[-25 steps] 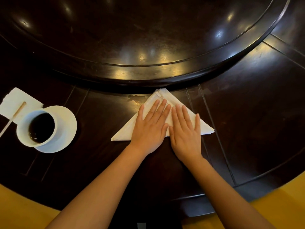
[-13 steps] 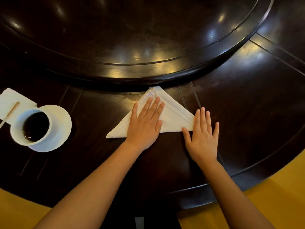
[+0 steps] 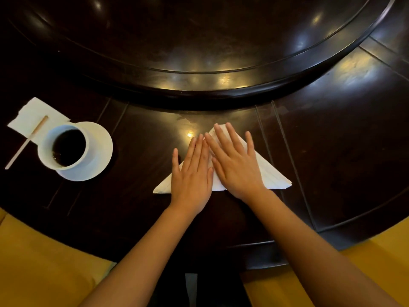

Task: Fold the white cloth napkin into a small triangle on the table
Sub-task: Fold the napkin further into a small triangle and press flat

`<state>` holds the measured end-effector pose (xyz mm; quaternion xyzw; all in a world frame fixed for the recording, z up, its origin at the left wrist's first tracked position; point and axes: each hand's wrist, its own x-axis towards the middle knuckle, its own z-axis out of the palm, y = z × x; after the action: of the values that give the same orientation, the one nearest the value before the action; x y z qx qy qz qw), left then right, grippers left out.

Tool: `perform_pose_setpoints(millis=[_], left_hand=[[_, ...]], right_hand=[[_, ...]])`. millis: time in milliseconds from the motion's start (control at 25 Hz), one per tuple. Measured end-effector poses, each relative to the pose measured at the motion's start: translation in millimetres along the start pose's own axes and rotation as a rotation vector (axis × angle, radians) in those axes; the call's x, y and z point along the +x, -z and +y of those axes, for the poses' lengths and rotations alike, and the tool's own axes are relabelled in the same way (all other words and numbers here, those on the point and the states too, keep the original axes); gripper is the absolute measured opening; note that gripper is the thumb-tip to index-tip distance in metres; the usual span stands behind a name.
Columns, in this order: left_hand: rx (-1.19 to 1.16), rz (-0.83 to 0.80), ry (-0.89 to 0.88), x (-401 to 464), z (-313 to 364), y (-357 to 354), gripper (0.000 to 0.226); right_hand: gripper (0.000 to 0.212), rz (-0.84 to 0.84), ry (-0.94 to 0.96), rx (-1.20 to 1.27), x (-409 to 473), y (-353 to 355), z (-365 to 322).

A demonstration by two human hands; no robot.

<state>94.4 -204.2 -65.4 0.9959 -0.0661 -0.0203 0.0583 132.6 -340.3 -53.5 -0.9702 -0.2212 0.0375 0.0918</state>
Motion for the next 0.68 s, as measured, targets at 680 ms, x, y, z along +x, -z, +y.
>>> perform_pose_setpoints(millis=[680], left_hand=[[-0.112, -0.06, 0.066, -55, -31, 20, 0.066]], right_hand=[[0.061, -0.045, -0.034, 0.13, 2, -3, 8]])
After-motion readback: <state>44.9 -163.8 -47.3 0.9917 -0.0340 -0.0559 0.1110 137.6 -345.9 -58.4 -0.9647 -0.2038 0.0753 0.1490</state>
